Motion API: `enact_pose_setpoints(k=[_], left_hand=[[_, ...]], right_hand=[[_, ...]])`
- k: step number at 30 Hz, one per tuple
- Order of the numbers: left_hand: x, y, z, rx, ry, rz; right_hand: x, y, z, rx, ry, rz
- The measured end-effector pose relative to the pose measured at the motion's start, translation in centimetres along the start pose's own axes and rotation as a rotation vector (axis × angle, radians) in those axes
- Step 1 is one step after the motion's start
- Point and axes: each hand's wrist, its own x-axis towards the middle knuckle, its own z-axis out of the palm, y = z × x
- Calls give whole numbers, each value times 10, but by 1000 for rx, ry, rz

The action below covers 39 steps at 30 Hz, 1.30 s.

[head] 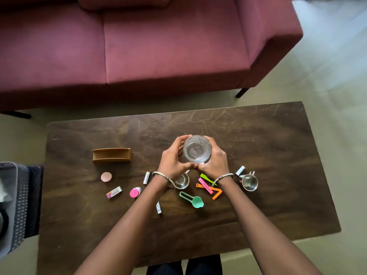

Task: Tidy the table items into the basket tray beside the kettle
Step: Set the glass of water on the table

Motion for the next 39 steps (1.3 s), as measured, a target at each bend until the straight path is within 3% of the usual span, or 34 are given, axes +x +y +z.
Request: enact_pose_setpoints(k=[13,32,39], left_hand=[[88,-111,35,-7,59,-128],[84,-143,46,5,61,-223],[42,-137,45,164,153,-356]], right_hand=[[75,114,72,43,-106,85],[75,134,88,-48,-127,82],[65,126,77,-34,-118,293]])
